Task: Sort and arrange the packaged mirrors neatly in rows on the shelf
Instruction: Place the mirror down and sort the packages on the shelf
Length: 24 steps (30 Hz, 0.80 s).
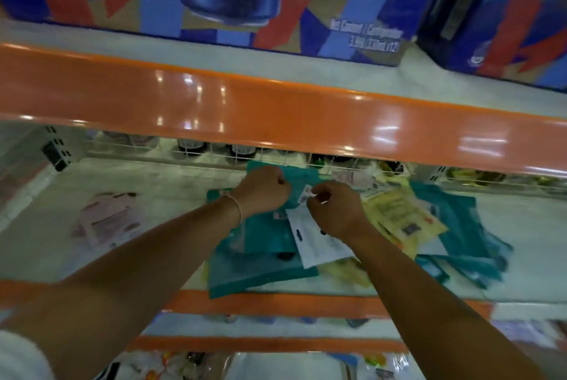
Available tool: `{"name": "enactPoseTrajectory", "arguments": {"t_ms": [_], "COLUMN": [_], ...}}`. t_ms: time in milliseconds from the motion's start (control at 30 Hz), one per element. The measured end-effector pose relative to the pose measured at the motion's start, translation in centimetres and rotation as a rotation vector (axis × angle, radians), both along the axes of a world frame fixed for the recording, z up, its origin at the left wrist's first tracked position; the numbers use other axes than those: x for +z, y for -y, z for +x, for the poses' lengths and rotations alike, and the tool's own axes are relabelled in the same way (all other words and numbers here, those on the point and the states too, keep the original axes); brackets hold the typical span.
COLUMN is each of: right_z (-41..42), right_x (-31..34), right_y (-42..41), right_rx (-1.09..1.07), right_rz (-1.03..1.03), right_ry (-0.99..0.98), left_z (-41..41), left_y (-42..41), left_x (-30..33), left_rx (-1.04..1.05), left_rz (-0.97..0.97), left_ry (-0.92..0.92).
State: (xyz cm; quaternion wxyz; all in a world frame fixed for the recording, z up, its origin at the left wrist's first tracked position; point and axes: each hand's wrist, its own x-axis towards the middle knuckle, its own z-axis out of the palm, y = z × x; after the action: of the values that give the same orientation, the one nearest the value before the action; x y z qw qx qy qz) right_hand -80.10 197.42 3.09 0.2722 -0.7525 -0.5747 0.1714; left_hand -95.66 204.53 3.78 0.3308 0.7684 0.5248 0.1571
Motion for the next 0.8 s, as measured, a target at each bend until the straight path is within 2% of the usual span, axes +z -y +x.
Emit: {"name": "enactPoseTrajectory", "arguments": {"t_ms": [200,300,367,467,533,733,800], "right_z": [6.7,9.5,10.9,11.6,12.1,12.9,13.1], "right_x": [0.0,-0.8,-1.1,-0.4,-0.2,-1.3,-1.6], "right_y": [-0.1,-0.9,-1.7,-2.4,-2.8,-5.2,-5.5], "right_rx": [-0.068,-0.204,-0.32,-0.448,-0.5,-0.483,-0.414], "right_rz": [-0.016,-0.068,-0.112,-0.153,-0.195,-0.155,-0.14], "right_ry": [0.004,-0.167,-0.51,-1.245,-1.418,-1.469,-1.409], "left_z": [5.2,6.7,7.5,8.6,9.1,9.7,9.8], "left_y": [1.1,1.3,1.3,1.5,1.5,1.9,2.0], "left_x": [-0.5,-0.8,-1.0,-1.1,-1.2,-1.2,-1.2], "left_rx": [-0.017,-0.017,-0.006,0.025,0.044,0.096,0.115], "left_rz": [0.006,0.029,0.032,0.007,0.006,0.007,0.014], "left_ry": [-0.012,-0.014,0.002,0.03,0.055,0.099,0.089]}}
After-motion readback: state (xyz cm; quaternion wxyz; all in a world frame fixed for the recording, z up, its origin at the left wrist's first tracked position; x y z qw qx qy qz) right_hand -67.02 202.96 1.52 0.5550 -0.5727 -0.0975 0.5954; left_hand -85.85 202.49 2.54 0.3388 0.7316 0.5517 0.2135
